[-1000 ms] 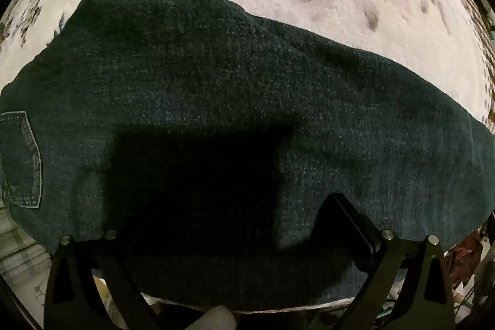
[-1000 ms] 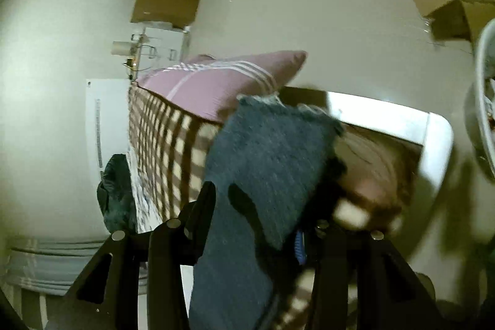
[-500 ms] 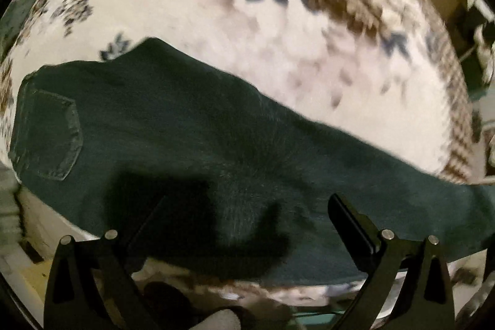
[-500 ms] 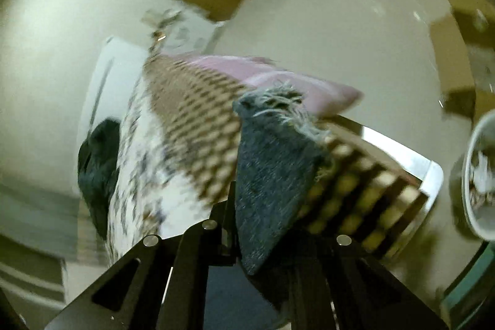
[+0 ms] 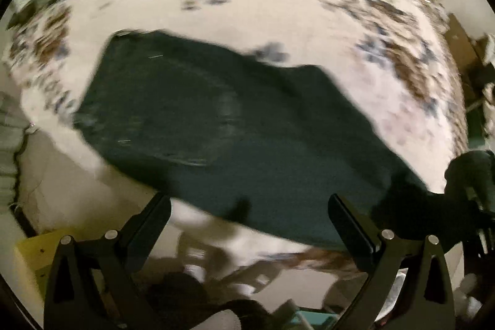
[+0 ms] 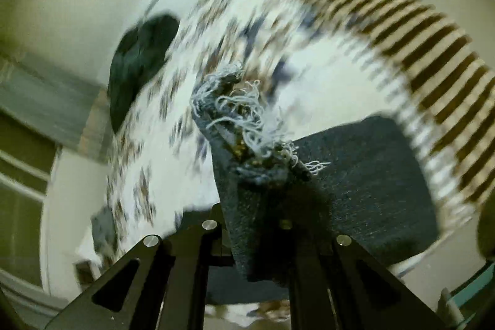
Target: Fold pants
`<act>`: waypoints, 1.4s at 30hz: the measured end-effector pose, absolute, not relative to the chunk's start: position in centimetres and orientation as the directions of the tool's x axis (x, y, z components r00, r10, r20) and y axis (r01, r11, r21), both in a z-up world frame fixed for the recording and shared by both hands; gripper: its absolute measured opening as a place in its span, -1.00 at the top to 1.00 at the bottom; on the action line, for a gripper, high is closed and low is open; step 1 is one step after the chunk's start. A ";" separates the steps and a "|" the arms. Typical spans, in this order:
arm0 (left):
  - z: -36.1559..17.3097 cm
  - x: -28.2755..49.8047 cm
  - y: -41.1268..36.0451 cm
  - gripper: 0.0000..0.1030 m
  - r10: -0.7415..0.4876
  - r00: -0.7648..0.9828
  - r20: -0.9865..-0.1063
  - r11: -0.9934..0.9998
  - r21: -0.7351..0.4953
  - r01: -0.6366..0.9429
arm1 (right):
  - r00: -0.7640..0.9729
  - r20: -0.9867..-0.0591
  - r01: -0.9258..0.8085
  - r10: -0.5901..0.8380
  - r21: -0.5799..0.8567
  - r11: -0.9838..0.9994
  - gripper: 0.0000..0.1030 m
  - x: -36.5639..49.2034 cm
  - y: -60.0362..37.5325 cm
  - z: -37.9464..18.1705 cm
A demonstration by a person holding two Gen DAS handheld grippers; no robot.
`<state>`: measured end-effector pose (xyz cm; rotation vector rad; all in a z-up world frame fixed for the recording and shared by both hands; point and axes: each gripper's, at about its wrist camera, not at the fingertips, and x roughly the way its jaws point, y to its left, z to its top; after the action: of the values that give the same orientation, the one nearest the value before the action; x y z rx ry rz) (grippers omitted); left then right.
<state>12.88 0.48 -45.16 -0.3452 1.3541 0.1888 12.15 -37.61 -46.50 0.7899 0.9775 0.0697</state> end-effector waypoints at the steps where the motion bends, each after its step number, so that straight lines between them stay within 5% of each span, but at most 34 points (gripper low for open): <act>1: -45.5 12.7 1.7 -1.00 -0.055 0.203 -0.978 0.933 -0.122 -0.339 | 0.555 -0.732 0.270 0.396 0.609 0.746 0.83 12.4 -35.4 -47.8; 10: -47.3 11.4 7.1 -1.00 -0.034 0.194 -0.980 0.935 -0.100 -0.339 | 0.348 -0.884 0.239 0.313 0.407 0.882 0.69 13.1 -22.8 -58.4; 14: -47.4 11.3 7.2 -1.00 -0.031 0.200 -0.979 0.943 -0.095 -0.318 | 0.295 -0.862 0.143 0.413 0.467 0.873 -0.02 13.0 -20.3 -58.1; 17: -47.7 11.3 7.6 -1.00 -0.032 0.193 -0.981 0.934 -0.098 -0.344 | 0.204 -0.822 0.045 0.532 0.550 0.834 -0.02 12.5 -18.7 -57.3; 20: -48.4 11.2 8.8 -1.00 -0.027 0.183 -0.983 0.917 -0.098 -0.387 | 0.238 -0.803 0.120 0.547 0.583 0.804 -0.02 12.1 -21.3 -56.2; 25: -49.9 10.0 13.5 -1.00 -0.013 0.195 -0.981 0.820 -0.122 -0.560 | 0.197 -0.934 0.227 0.298 0.339 0.913 -0.03 13.1 -25.2 -56.0; 32: -55.1 8.1 19.2 -1.00 -0.232 0.399 -0.887 0.516 -0.460 -0.722 | 0.095 -0.929 0.344 0.359 0.369 0.864 -0.03 13.9 -28.2 -58.4; 36: -56.3 8.2 20.3 -1.00 -0.186 0.500 -0.846 0.414 -0.529 -0.741 | 0.095 -0.935 0.361 0.343 0.353 0.863 -0.03 14.8 -28.1 -57.7; 38: -55.6 8.6 20.4 -0.74 -0.152 0.554 -0.818 0.431 -0.560 -0.708 | 0.093 -0.938 0.356 0.334 0.344 0.869 -0.03 15.3 -27.5 -57.3; 39: -55.2 9.1 20.4 -0.32 -0.139 0.574 -0.807 0.451 -0.567 -0.689 | 0.094 -0.938 0.353 0.334 0.345 0.870 -0.03 15.4 -27.1 -57.2; 42: -55.7 9.9 20.9 -0.26 -0.134 0.580 -0.804 0.449 -0.571 -0.688 | 0.082 -0.938 0.335 0.336 0.343 0.878 -0.03 15.7 -25.9 -57.3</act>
<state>9.89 20.90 -55.66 -1.0760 0.9184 0.4092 15.66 -25.89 -57.34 0.5527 1.5135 0.0005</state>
